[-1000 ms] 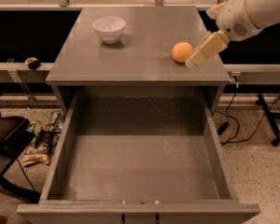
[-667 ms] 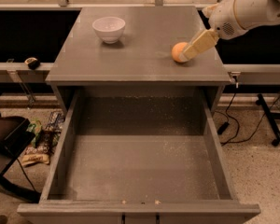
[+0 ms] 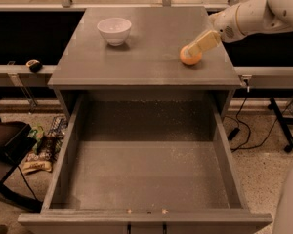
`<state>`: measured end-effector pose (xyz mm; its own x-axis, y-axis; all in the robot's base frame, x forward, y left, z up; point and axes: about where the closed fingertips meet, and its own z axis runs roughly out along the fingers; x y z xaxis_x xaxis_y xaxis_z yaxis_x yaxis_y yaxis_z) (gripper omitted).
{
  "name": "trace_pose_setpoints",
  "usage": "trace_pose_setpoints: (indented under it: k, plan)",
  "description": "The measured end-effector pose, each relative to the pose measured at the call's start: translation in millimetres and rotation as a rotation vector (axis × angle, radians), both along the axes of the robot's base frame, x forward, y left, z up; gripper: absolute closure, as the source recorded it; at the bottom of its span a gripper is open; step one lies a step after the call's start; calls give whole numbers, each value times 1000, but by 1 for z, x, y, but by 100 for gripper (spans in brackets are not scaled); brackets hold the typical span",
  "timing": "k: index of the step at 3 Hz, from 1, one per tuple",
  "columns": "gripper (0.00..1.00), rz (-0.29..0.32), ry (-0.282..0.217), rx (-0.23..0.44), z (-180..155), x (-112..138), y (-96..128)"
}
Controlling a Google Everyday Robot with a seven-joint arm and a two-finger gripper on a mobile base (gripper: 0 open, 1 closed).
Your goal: Place orange into top drawer
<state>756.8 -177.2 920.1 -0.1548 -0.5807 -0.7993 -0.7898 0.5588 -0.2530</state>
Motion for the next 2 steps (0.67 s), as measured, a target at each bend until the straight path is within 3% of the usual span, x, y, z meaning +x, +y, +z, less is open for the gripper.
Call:
trace_pose_setpoints:
  k: [2]
  plan:
    - [0, 20, 32, 141, -39, 24, 10]
